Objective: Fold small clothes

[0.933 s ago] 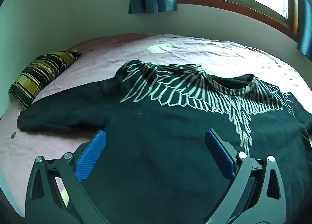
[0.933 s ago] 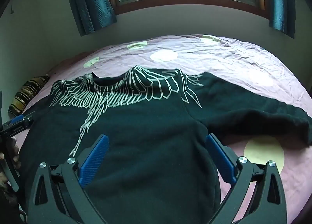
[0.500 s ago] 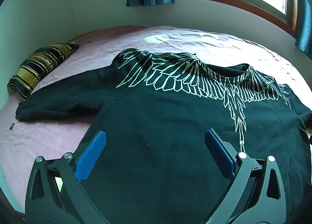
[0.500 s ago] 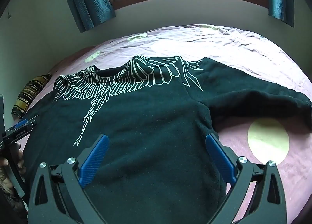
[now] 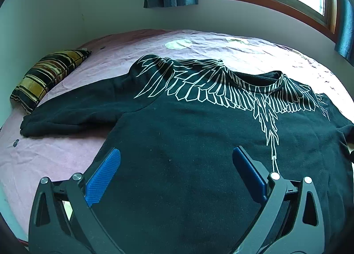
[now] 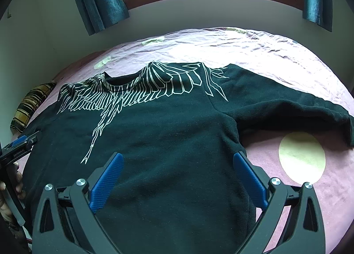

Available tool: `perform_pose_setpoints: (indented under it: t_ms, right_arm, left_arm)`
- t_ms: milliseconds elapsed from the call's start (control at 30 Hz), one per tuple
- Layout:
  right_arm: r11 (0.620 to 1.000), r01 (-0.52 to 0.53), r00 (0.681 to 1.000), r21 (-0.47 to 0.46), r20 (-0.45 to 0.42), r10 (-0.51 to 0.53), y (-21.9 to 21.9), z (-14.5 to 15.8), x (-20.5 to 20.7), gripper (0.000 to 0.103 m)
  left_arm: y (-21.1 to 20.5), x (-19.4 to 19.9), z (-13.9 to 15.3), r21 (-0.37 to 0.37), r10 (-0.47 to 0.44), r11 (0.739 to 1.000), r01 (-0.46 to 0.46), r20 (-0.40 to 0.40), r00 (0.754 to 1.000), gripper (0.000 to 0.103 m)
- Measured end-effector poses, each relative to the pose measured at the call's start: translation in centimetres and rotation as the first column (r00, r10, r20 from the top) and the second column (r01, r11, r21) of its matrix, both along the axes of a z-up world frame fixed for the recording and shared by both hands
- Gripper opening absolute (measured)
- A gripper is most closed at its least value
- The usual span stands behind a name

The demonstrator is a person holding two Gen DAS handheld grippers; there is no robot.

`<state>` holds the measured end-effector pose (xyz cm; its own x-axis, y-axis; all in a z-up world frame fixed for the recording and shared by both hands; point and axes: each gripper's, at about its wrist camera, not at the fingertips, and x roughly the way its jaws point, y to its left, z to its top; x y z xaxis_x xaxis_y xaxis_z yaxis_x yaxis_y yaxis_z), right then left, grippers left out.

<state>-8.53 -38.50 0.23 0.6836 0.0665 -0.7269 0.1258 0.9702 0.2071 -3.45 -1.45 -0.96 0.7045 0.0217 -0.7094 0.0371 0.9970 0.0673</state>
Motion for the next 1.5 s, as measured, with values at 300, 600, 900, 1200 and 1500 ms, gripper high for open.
perform_pose_setpoints:
  t_ms: [300, 600, 900, 1200, 1500]
  right_arm:
    - [1.0, -0.011, 1.0, -0.001, -0.002, 0.011, 0.52, -0.06, -0.07, 0.099]
    - [1.0, -0.009, 1.0, 0.01, -0.01, 0.009, 0.52, -0.23, -0.04, 0.099]
    - [1.0, -0.01, 1.0, 0.013, -0.011, 0.01, 0.5, -0.28, -0.04, 0.099]
    - [1.0, -0.011, 1.0, 0.014, -0.014, 0.011, 0.55, -0.28, -0.03, 0.099]
    - [1.0, -0.008, 1.0, 0.021, -0.022, 0.009, 0.53, -0.52, -0.03, 0.099]
  left_arm:
    - [0.62, -0.51, 0.18, 0.002, 0.002, 1.0, -0.002, 0.004, 1.0, 0.101]
    - [0.64, -0.42, 0.14, 0.007, -0.007, 1.0, 0.008, -0.007, 1.0, 0.101]
    - [0.47, -0.47, 0.17, 0.01, -0.01, 1.0, 0.01, -0.007, 1.0, 0.101]
    - [0.43, -0.63, 0.21, 0.008, -0.009, 1.0, 0.009, -0.007, 1.0, 0.101]
    - [0.33, -0.59, 0.25, 0.006, -0.011, 1.0, 0.011, -0.01, 1.0, 0.101]
